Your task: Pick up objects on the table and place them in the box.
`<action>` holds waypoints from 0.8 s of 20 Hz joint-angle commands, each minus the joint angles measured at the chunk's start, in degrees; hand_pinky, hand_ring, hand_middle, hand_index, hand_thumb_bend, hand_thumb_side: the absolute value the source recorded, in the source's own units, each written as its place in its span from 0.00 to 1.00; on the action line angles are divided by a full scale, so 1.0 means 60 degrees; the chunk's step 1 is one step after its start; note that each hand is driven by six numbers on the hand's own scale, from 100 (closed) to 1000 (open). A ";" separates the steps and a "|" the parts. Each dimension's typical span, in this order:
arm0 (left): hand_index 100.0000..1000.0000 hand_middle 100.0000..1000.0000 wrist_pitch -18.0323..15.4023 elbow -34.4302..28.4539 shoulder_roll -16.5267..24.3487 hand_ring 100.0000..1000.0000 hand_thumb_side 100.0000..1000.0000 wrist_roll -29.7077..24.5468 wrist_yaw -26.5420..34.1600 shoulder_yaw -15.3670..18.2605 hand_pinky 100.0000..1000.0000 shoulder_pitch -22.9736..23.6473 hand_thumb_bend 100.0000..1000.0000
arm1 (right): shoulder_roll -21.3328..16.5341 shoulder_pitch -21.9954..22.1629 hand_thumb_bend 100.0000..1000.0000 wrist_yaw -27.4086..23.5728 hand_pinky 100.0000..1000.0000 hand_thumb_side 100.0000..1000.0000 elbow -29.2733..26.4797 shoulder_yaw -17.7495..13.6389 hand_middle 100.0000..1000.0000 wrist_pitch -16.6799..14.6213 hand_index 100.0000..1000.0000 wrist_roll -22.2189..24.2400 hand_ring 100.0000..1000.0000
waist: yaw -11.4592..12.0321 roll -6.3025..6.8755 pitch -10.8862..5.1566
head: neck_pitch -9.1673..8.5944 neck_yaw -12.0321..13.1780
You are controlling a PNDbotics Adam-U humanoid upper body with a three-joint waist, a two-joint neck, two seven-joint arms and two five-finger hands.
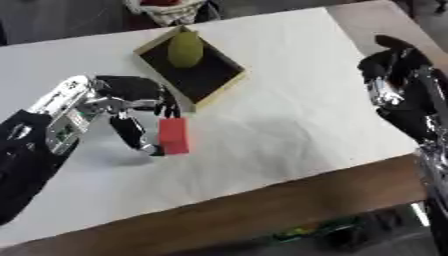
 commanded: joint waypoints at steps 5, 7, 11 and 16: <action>0.60 0.39 0.0094 -0.0164 0.0227 0.41 0.02 0.0560 0.0079 0.0241 0.54 -0.0274 0.29 | -0.0070 -0.0089 0.00 0.0027 0.68 0.38 -0.0082 -0.0068 0.58 -0.0008 0.87 0.0011 0.68 | 0.0028 -0.0032 -0.0181 | 0.0045 -0.0032; 0.60 0.39 0.0180 -0.0192 0.0326 0.41 0.01 0.0662 0.0272 0.0377 0.54 -0.0426 0.28 | -0.0071 -0.0091 0.00 0.0026 0.68 0.38 -0.0082 -0.0067 0.58 -0.0008 0.87 0.0006 0.68 | 0.0030 -0.0031 -0.0186 | 0.0045 -0.0038; 0.60 0.39 0.0493 -0.0178 0.0439 0.41 0.00 0.0918 0.0519 0.0771 0.54 -0.0879 0.28 | -0.0066 -0.0098 0.00 0.0014 0.68 0.38 -0.0081 -0.0042 0.58 -0.0012 0.87 0.0030 0.68 | 0.0014 -0.0035 -0.0197 | 0.0045 -0.0043; 0.62 0.41 0.1004 0.0780 -0.0117 0.43 0.00 0.1963 -0.0401 0.1349 0.56 -0.1508 0.32 | -0.0040 -0.0123 0.00 -0.0008 0.68 0.38 -0.0075 0.0009 0.58 -0.0020 0.87 0.0077 0.68 | -0.0052 -0.0042 -0.0201 | 0.0045 0.0025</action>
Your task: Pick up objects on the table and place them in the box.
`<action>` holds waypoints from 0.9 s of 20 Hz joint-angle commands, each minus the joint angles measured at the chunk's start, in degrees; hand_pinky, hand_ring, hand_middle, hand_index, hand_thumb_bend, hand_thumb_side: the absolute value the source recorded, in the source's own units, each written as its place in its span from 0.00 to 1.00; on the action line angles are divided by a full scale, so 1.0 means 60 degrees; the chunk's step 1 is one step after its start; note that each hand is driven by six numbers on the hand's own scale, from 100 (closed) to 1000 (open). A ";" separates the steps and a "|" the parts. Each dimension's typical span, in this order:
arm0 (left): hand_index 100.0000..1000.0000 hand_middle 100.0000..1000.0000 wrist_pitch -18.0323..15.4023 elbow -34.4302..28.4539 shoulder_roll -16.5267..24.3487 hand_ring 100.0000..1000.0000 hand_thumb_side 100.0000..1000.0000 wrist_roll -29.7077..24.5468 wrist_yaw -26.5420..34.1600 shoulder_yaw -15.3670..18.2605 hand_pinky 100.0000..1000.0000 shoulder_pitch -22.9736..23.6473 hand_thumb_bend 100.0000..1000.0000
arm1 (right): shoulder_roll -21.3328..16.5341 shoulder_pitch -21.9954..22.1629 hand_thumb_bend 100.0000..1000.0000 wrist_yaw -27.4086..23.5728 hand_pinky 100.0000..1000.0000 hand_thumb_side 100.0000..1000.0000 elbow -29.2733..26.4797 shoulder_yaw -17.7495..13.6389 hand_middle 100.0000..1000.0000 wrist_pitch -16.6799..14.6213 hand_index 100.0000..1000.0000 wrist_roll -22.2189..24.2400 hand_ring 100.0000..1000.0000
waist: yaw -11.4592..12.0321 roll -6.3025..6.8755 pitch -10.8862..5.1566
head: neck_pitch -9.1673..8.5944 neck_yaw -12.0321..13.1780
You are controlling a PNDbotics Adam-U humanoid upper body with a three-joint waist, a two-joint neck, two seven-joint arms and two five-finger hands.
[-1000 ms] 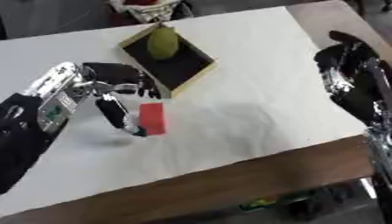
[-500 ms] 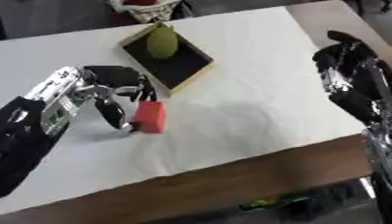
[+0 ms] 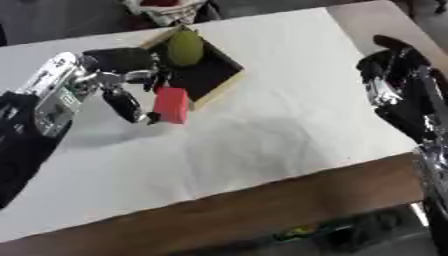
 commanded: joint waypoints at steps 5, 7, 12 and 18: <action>0.64 0.43 0.0224 0.1926 -0.1059 0.45 0.00 0.1829 -0.1738 0.0835 0.58 -0.0793 0.33 | -0.0019 -0.0165 0.00 -0.0040 0.68 0.38 -0.0072 0.0060 0.58 -0.0028 0.87 0.0103 0.68 | -0.0159 -0.0050 -0.0163 | 0.0045 0.0143; 0.64 0.43 0.0178 0.2401 -0.1328 0.45 0.00 0.2277 -0.2125 0.0979 0.58 -0.0901 0.33 | -0.0008 -0.0181 0.00 -0.0055 0.68 0.38 -0.0069 0.0084 0.58 -0.0034 0.87 0.0130 0.68 | -0.0209 -0.0050 -0.0156 | 0.0045 0.0191; 0.75 0.54 0.0295 0.3204 -0.1953 0.56 0.00 0.3495 -0.2788 0.1296 0.64 -0.0997 0.33 | 0.0022 -0.0219 0.00 -0.0080 0.69 0.37 -0.0061 0.0128 0.58 -0.0039 0.87 0.0178 0.68 | -0.0315 -0.0067 -0.0139 | 0.0045 0.0279; 0.90 0.75 0.0269 0.3454 -0.2077 0.73 0.49 0.4364 -0.2839 0.1349 0.74 -0.0928 0.67 | 0.0031 -0.0213 0.00 -0.0092 0.68 0.37 -0.0055 0.0118 0.58 -0.0040 0.87 0.0179 0.67 | -0.0310 -0.0074 -0.0138 | 0.0045 0.0261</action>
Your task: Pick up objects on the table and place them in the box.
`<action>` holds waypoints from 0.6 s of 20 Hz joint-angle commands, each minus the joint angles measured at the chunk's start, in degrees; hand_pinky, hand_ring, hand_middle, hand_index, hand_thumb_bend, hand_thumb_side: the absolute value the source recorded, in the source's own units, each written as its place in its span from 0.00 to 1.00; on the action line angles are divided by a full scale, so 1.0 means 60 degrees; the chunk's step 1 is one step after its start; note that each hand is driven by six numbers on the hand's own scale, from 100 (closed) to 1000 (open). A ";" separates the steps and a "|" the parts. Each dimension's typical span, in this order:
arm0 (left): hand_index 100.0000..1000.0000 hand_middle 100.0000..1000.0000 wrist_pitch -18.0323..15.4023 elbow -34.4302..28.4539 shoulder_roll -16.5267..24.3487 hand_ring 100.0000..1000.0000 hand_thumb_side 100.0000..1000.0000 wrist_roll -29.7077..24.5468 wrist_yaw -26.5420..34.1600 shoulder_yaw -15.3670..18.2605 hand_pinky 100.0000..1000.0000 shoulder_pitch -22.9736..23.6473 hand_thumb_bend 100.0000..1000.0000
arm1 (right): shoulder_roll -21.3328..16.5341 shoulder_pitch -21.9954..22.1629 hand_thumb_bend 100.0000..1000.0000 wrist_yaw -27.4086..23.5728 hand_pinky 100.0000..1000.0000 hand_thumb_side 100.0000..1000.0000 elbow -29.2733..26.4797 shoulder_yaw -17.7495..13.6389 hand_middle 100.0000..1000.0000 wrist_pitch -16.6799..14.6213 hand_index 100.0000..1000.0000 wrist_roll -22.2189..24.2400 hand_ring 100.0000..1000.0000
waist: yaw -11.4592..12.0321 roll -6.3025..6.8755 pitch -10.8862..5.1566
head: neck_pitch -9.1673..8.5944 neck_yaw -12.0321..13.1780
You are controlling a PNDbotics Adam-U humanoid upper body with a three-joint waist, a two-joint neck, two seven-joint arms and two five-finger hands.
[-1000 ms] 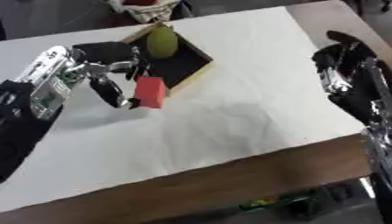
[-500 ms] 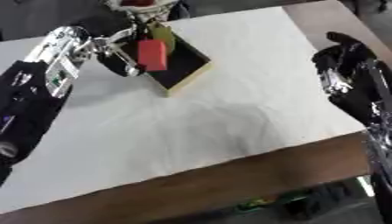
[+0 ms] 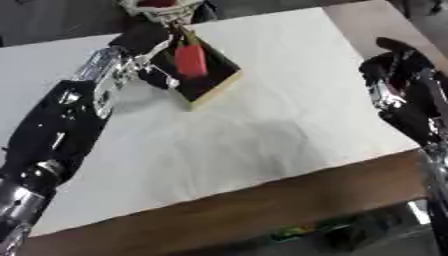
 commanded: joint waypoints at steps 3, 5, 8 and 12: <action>0.92 0.79 0.0120 -0.0283 0.0239 0.75 0.56 0.0638 0.0374 0.0145 0.75 -0.0059 0.71 | -0.0054 -0.0109 0.00 -0.0051 0.69 0.37 -0.0104 -0.0027 0.58 -0.0014 0.87 0.0002 0.67 | 0.0094 -0.0076 -0.0148 | 0.0044 -0.0053; 0.90 0.77 0.0239 -0.0577 0.0375 0.74 0.51 0.0837 0.0827 0.0180 0.74 0.0047 0.64 | -0.0056 -0.0100 0.00 -0.0046 0.68 0.37 -0.0105 -0.0045 0.58 -0.0012 0.87 -0.0014 0.67 | 0.0157 -0.0087 -0.0150 | 0.0044 -0.0088; 0.85 0.69 0.0538 -0.1547 0.0743 0.67 0.37 0.1081 0.2162 0.0274 0.67 0.0378 0.29 | -0.0063 -0.0065 0.00 -0.0039 0.68 0.37 -0.0099 -0.0094 0.58 0.0000 0.87 -0.0059 0.67 | 0.0292 -0.0119 -0.0162 | 0.0044 -0.0164; 0.80 0.64 0.0723 -0.3988 0.1629 0.65 0.35 0.1031 0.5311 0.0391 0.64 0.1357 0.04 | -0.0082 -0.0018 0.00 -0.0022 0.68 0.38 -0.0086 -0.0170 0.58 0.0025 0.87 -0.0155 0.67 | 0.0559 -0.0149 -0.0184 | 0.0044 -0.0289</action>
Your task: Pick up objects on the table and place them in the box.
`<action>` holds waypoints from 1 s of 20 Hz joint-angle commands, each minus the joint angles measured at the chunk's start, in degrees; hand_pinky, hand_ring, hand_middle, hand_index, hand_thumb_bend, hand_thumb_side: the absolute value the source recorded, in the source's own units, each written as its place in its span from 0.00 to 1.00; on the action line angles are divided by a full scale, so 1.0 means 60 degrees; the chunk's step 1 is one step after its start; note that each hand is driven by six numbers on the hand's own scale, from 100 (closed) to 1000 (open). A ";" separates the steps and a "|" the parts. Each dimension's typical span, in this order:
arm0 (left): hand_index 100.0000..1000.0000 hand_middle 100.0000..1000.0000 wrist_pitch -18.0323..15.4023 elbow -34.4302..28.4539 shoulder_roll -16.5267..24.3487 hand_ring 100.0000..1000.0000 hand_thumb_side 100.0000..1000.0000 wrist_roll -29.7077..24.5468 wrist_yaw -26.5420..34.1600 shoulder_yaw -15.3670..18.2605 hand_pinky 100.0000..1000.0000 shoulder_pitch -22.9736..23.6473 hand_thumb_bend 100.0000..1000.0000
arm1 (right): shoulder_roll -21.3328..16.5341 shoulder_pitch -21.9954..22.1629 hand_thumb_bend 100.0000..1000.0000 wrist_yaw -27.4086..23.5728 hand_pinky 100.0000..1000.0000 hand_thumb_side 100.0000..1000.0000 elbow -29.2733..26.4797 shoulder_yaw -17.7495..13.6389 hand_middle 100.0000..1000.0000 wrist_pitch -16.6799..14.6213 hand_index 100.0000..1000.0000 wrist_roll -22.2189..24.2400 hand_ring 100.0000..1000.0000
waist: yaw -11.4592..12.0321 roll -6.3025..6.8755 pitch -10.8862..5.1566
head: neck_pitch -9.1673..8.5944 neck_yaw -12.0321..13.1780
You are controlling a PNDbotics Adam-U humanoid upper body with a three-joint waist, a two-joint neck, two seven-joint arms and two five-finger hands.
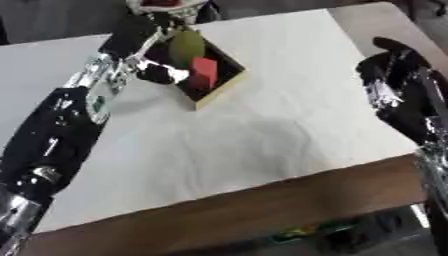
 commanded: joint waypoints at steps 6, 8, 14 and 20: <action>0.77 0.60 0.0546 -0.5163 0.1944 0.63 0.39 0.0202 0.4903 0.1106 0.61 0.2371 0.00 | -0.0102 0.0006 0.00 -0.0030 0.68 0.38 -0.0056 -0.0182 0.58 0.0041 0.87 -0.0201 0.67 | 0.0502 -0.0106 -0.0189 | 0.0044 -0.0233; 0.77 0.60 0.0596 -0.6007 0.2054 0.63 0.39 0.0381 0.5448 0.1458 0.61 0.3062 0.00 | -0.0106 0.0022 0.00 -0.0040 0.68 0.38 -0.0048 -0.0195 0.58 0.0046 0.87 -0.0233 0.67 | 0.0623 -0.0134 -0.0194 | 0.0044 -0.0246; 0.76 0.59 0.0887 -0.6606 0.2128 0.61 0.46 0.0410 0.5796 0.1642 0.59 0.3381 0.00 | -0.0101 0.0022 0.00 -0.0051 0.68 0.38 -0.0046 -0.0191 0.58 0.0043 0.87 -0.0250 0.67 | 0.0669 -0.0153 -0.0187 | 0.0044 -0.0184; 0.76 0.58 0.0751 -0.6276 0.0857 0.61 0.50 0.1054 0.5841 0.2636 0.58 0.4661 0.00 | -0.0133 0.0084 0.00 -0.0151 0.68 0.39 -0.0053 -0.0276 0.57 0.0044 0.87 -0.0493 0.66 | 0.1468 -0.0237 -0.0124 | 0.0044 0.0115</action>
